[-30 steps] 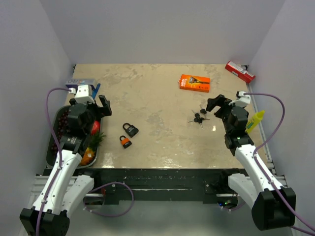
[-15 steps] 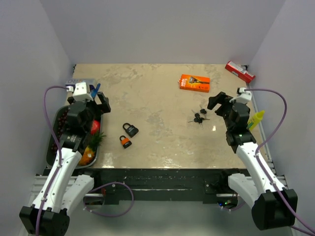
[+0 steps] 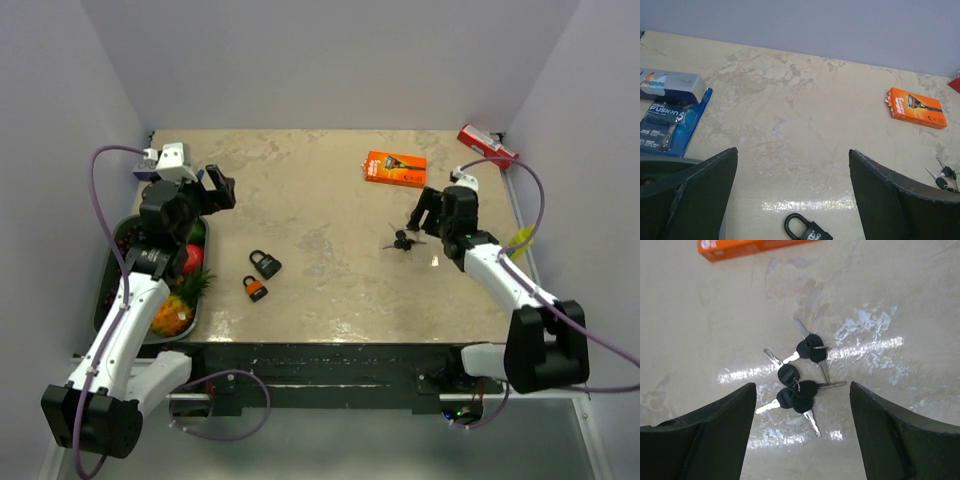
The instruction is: Unlock with the key
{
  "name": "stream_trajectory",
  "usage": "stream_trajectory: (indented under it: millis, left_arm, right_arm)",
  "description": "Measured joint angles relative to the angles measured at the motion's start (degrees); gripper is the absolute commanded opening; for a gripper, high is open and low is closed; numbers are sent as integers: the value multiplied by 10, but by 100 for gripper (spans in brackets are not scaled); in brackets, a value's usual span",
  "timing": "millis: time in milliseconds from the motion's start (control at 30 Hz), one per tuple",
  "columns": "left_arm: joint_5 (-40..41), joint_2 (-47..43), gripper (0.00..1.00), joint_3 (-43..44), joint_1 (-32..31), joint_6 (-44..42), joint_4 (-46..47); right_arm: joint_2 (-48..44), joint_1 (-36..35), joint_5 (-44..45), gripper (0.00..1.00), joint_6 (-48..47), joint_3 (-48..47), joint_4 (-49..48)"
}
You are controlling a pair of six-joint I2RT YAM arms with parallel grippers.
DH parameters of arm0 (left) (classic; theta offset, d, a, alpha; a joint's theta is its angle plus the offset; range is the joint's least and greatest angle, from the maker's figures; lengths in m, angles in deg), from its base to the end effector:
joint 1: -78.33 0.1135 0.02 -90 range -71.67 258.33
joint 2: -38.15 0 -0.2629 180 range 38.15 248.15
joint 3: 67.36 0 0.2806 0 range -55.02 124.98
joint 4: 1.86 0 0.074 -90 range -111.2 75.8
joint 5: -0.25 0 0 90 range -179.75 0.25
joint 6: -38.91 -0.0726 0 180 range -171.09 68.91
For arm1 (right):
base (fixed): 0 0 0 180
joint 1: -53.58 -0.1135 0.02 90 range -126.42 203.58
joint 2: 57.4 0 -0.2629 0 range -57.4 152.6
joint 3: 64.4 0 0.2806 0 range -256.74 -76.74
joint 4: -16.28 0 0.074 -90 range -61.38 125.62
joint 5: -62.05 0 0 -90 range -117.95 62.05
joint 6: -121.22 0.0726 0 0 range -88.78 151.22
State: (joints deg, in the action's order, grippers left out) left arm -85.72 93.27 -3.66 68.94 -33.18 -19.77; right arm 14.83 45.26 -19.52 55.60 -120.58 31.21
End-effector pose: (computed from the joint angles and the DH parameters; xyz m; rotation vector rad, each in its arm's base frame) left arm 0.2885 -0.0425 0.3473 -0.1812 1.7325 -0.2894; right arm 0.3325 0.0379 0.2112 0.3817 2.0758 0.1869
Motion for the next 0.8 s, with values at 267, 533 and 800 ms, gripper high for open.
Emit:
stream_trajectory:
  millis: [267,533,800]
  left_arm:
    - [-9,-10,96,-12,0,1,1]
    - [-21,-10,96,-13,0,5,1]
    - [-26,-8,95,-14,-1,7,2]
  right_arm:
    - [117,-64,39,77,1,-27,27]
    - [172,-66,55,71,5,-66,40]
    - [183,-66,57,71,10,-70,46]
